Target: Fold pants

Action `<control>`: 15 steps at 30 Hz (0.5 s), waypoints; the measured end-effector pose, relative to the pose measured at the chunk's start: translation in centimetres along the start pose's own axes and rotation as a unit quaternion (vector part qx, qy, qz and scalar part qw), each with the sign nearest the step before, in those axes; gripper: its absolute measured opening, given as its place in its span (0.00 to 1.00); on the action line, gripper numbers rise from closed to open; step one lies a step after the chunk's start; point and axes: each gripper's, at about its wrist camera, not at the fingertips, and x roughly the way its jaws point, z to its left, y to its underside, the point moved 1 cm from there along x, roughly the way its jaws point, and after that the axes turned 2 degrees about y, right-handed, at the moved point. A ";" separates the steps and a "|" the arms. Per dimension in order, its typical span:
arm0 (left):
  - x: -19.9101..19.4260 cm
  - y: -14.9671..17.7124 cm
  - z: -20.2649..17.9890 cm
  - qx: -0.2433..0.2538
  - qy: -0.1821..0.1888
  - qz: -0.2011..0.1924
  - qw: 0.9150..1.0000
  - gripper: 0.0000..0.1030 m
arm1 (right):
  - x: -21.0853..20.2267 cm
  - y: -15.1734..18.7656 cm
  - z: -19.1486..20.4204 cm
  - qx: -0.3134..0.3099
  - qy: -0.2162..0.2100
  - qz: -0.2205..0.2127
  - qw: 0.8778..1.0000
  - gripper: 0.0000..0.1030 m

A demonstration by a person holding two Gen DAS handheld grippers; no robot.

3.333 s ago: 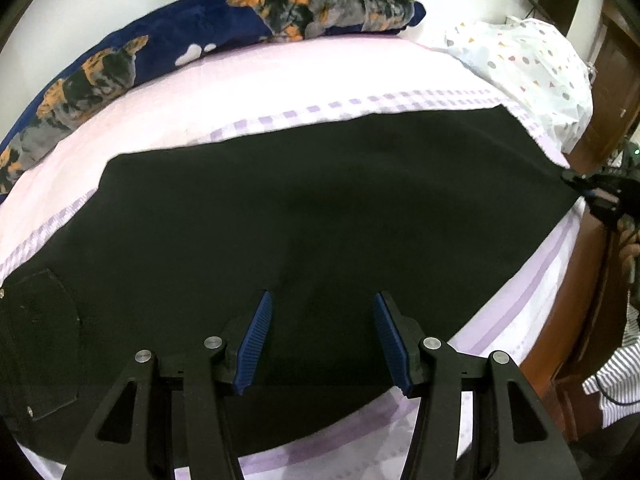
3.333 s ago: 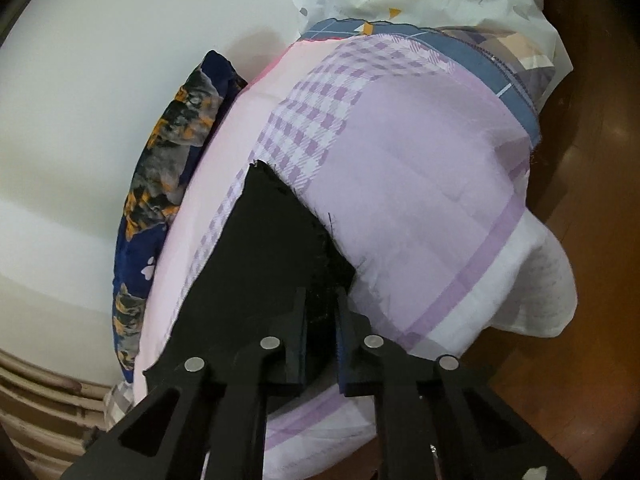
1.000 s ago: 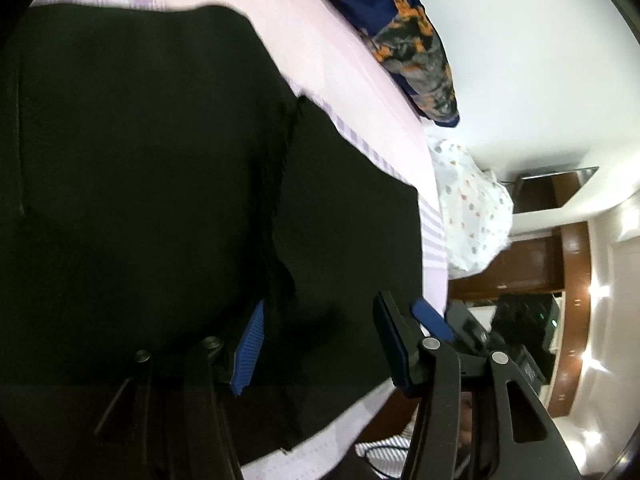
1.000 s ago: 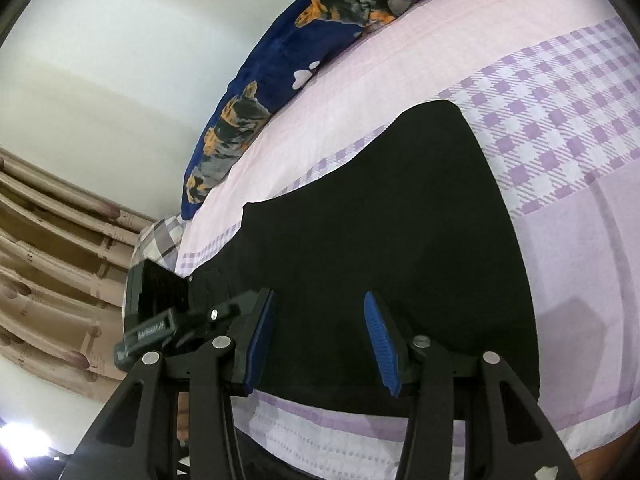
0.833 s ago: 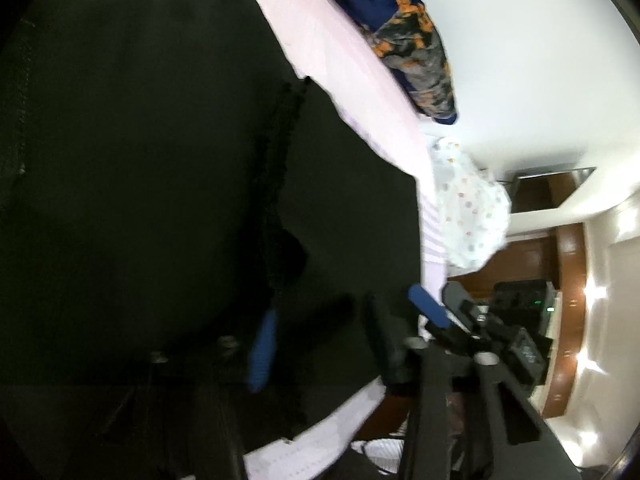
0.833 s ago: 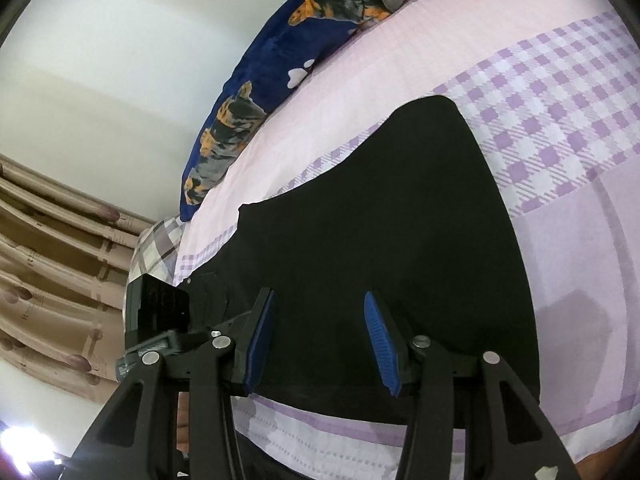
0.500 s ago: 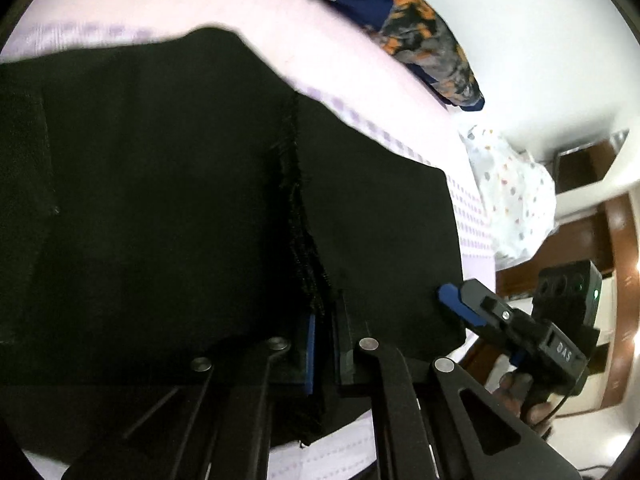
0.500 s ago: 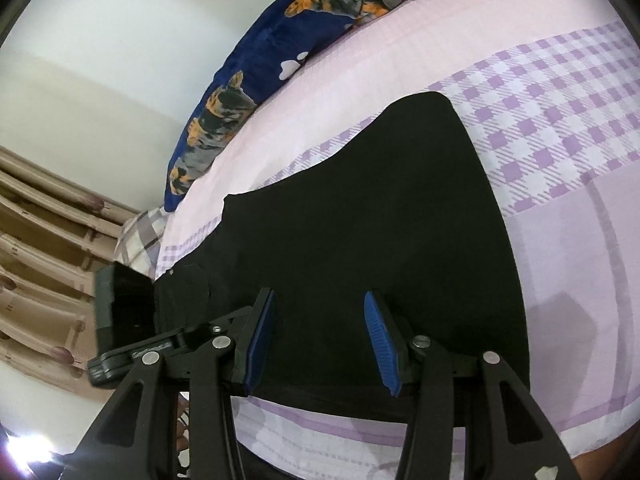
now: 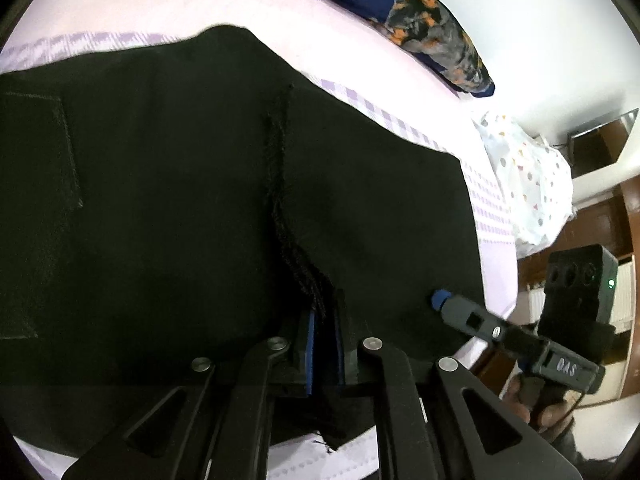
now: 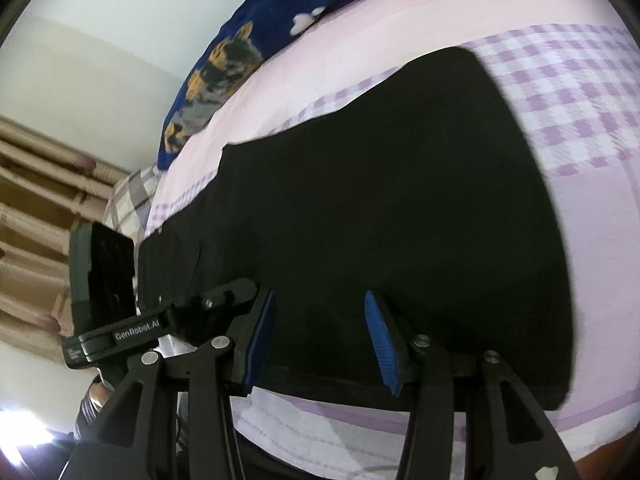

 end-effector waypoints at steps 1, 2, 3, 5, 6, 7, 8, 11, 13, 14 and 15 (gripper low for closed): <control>-0.2 -0.2 0.1 -0.002 0.000 -0.006 1.000 0.09 | 0.3 0.0 0.4 -0.004 -0.001 0.003 1.000 0.44; -0.3 -0.3 0.2 -0.001 -0.005 -0.014 1.000 0.09 | 0.7 -0.1 0.7 -0.009 0.000 0.007 1.000 0.44; -0.5 -0.4 0.3 0.004 -0.014 -0.024 1.000 0.08 | 1.0 -0.2 1.0 -0.013 0.002 0.009 1.000 0.45; -0.8 -0.5 0.5 0.011 -0.033 -0.032 0.999 0.06 | 1.3 -0.5 1.5 -0.019 0.005 0.012 1.000 0.47; -0.8 -0.5 0.7 0.012 -0.038 -0.032 0.999 0.05 | 1.4 -0.6 1.6 -0.019 0.005 0.013 1.000 0.47; -0.8 -0.5 0.9 0.012 -0.038 -0.030 0.999 0.05 | 1.5 -0.7 1.6 -0.018 0.005 0.015 1.000 0.47; -0.9 -0.4 1.0 0.014 -0.039 -0.030 0.999 0.05 | 1.6 -0.8 1.7 -0.016 0.004 0.017 1.000 0.47; -1.6 -0.1 1.3 0.016 -0.042 -0.036 0.998 0.06 | 2.0 -1.2 2.0 -0.017 0.004 0.018 1.000 0.47; -2.4 0.1 1.8 0.008 -0.042 -0.037 0.998 0.09 | 2.3 -1.5 2.3 -0.018 0.003 0.018 1.000 0.47; -2.9 0.2 2.1 0.004 -0.042 -0.038 0.998 0.14 | 2.5 -1.7 2.6 -0.018 0.003 0.020 1.000 0.47; -3.4 0.4 2.3 0.001 -0.044 -0.043 0.998 0.17 | 2.8 -2.0 2.9 -0.021 0.004 0.021 1.000 0.47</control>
